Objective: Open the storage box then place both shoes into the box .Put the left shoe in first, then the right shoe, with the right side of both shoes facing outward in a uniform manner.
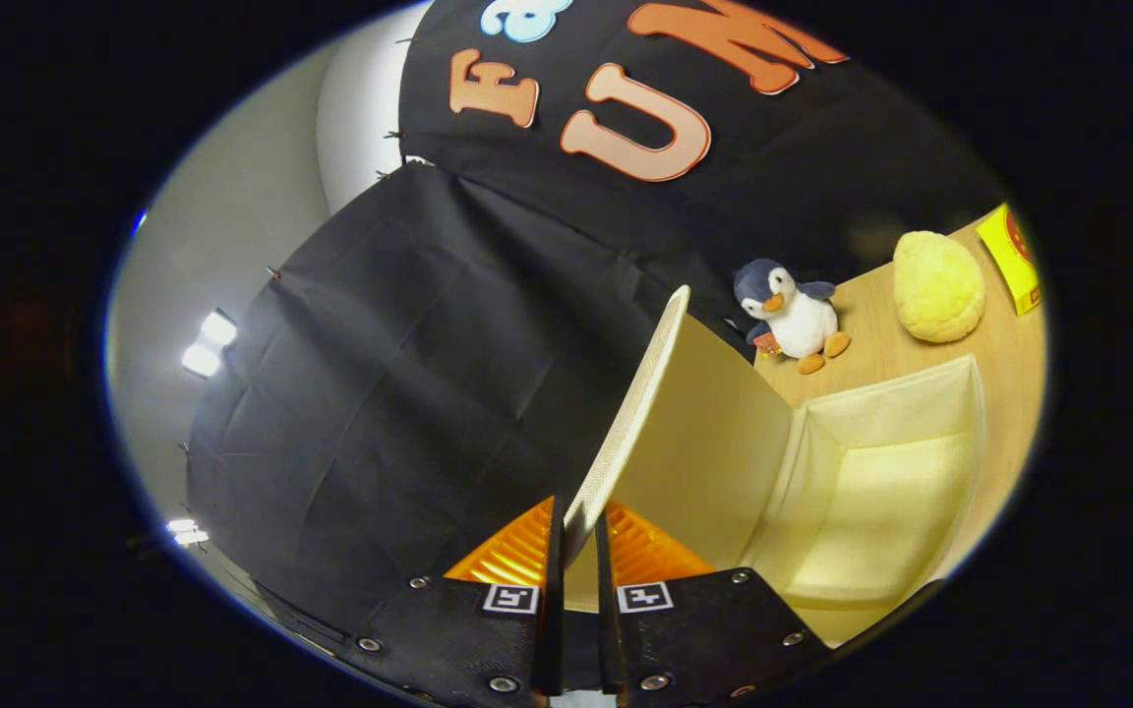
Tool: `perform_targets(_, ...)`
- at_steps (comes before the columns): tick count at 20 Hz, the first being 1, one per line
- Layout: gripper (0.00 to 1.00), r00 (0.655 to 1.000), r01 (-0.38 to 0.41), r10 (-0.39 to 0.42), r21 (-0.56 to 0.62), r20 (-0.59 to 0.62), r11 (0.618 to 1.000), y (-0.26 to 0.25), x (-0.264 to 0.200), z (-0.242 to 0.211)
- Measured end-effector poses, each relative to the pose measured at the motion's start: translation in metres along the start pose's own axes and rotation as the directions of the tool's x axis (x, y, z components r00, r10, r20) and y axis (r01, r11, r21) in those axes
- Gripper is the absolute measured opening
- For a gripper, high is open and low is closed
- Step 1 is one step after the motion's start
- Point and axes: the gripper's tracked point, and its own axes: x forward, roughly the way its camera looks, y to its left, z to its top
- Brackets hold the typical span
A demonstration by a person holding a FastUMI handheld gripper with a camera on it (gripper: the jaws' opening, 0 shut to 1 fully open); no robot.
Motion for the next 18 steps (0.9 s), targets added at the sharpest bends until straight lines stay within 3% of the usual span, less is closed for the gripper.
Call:
perform_targets(3,0.23,0.993,0.099,-0.103,-0.068,-0.052,0.993,0.000,0.037,-0.020)
perform_targets(5,0.58,0.981,0.151,-0.167,-0.150,-0.095,0.977,-0.007,0.054,-0.034)
perform_targets(6,0.80,0.978,0.164,-0.184,-0.175,-0.102,0.971,-0.008,0.055,-0.039)
perform_targets(8,0.98,0.972,0.191,-0.213,-0.194,-0.102,0.962,-0.015,0.055,-0.045)
perform_targets(14,0.98,0.966,0.244,-0.256,-0.178,-0.044,0.953,-0.033,0.052,-0.030)
perform_targets(18,0.98,0.973,0.214,-0.230,-0.247,-0.038,0.945,-0.006,0.062,-0.029)
